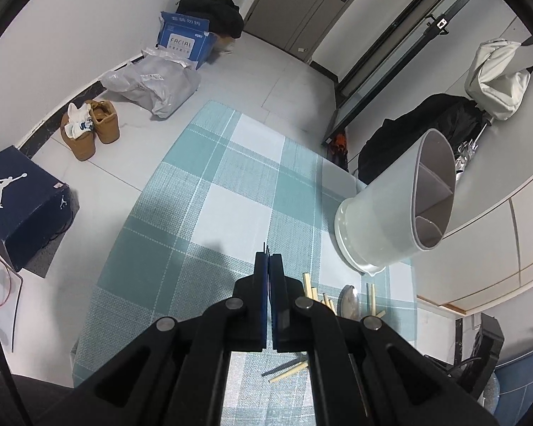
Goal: Organize utensils
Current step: 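Lift the fork with left tool while right tool raises the chopstick over the white holder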
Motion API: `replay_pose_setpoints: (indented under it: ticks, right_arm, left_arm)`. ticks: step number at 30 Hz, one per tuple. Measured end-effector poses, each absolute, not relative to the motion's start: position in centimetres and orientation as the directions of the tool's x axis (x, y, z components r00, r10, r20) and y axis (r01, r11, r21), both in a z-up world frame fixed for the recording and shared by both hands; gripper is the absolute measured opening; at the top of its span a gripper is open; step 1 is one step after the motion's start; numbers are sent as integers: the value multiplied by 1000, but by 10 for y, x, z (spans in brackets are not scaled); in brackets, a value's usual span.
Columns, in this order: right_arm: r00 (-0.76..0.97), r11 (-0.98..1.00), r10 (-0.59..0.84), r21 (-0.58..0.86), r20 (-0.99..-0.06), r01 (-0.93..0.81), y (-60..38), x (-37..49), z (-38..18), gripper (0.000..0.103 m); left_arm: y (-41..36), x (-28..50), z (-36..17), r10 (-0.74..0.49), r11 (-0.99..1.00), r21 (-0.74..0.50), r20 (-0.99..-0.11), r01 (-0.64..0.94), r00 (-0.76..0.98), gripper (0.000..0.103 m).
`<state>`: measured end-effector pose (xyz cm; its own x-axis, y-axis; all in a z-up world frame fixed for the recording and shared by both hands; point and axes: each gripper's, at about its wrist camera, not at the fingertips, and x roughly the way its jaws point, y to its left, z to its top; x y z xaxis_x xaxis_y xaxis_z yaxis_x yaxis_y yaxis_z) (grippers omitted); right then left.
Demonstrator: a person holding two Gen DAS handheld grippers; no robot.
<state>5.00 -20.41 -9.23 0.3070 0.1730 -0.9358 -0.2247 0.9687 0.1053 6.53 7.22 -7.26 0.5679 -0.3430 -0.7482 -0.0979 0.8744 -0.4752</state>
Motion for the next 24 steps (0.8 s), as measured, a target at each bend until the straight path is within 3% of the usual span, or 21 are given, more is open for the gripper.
replay_pose_setpoints:
  ticks: [5, 9, 12, 16, 19, 24]
  right_arm:
    - [302, 963, 183, 108, -936, -248, -208, 63, -85, 5]
    - [353, 963, 204, 121, -913, -242, -204, 87, -80, 25]
    - [352, 963, 204, 121, -913, -242, -197, 105, -89, 28]
    - [310, 964, 174, 96, -935, -250, -187, 120, -108, 27]
    - [318, 964, 164, 83, -934, -251, -185, 122, -110, 8]
    - [387, 959, 235, 148, -891, -240, -195, 112, -88, 5]
  left_arm:
    - [72, 67, -73, -347, 869, -483, -749, -107, 564, 0]
    - [71, 68, -73, -345, 871, -481, -749, -105, 566, 0]
    - [70, 68, -73, -344, 871, -479, -750, -106, 565, 0]
    - [68, 66, -70, -341, 876, -473, -748, -96, 569, 0]
    - [63, 64, -63, -332, 888, -454, -741, -71, 583, 0]
    - [53, 57, -47, -316, 910, -414, -718, -15, 621, 0]
